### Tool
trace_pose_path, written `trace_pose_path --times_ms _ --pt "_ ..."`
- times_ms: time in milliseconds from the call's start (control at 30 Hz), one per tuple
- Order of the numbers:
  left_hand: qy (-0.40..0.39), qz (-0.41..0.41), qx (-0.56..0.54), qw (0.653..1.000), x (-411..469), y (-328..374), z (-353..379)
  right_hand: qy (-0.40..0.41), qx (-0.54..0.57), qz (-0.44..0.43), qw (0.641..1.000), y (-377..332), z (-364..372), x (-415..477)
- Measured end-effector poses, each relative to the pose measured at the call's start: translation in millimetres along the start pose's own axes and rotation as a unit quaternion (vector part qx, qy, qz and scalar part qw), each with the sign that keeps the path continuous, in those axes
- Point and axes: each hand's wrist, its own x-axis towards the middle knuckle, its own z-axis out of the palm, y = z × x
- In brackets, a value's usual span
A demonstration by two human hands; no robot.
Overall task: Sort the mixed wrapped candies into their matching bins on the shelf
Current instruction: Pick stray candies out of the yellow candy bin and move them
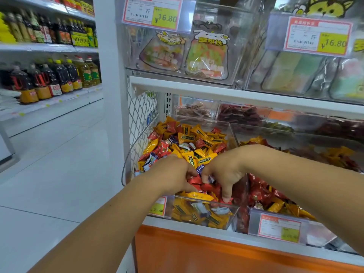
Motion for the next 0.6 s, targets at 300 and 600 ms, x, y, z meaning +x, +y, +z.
trace_pose_path --times_ms 300,600 --pt "-0.045 0.016 -0.035 0.998 3 -3 3 0.014 0.109 -0.033 0.993 -3 18 10" --pt "-0.056 0.021 -0.101 0.993 1 -6 2 0.171 0.188 -0.066 0.965 18 5 -12"
